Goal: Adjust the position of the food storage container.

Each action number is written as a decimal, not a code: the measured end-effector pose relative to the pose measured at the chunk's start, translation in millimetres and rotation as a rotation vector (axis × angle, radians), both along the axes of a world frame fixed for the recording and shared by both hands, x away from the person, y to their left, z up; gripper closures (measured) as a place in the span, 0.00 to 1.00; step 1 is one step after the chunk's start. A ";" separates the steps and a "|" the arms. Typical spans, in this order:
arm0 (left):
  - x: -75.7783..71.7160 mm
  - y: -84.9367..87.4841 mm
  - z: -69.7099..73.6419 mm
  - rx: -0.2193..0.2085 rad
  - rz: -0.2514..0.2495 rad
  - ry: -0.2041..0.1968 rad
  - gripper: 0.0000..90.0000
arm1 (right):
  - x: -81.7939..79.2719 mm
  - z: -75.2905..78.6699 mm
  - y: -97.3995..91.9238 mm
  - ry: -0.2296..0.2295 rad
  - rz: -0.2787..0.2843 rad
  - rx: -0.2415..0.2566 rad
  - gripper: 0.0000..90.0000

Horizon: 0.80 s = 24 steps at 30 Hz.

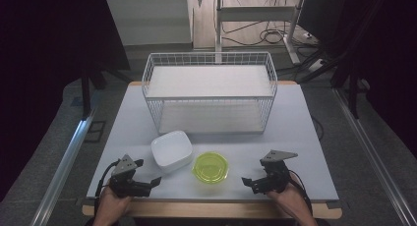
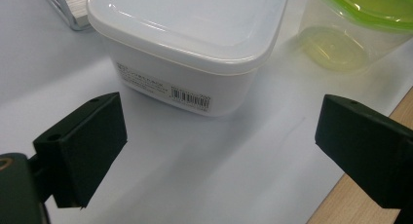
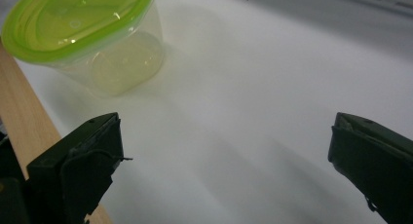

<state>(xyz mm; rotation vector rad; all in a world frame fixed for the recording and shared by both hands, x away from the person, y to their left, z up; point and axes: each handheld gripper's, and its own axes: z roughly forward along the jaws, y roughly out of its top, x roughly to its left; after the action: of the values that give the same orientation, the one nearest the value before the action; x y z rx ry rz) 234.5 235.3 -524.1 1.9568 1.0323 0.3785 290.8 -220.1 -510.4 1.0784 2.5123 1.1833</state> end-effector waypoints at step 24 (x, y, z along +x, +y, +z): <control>1.0 -3.5 -2.0 0.014 -0.015 -0.001 0.04 | 1.4 9.2 1.3 0.009 -0.011 0.012 0.21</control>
<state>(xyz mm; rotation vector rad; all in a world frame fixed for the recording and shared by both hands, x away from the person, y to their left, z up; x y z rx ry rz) 235.5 231.8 -526.1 1.9754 1.0163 0.3791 292.3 -218.7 -501.2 1.1016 2.5058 1.1952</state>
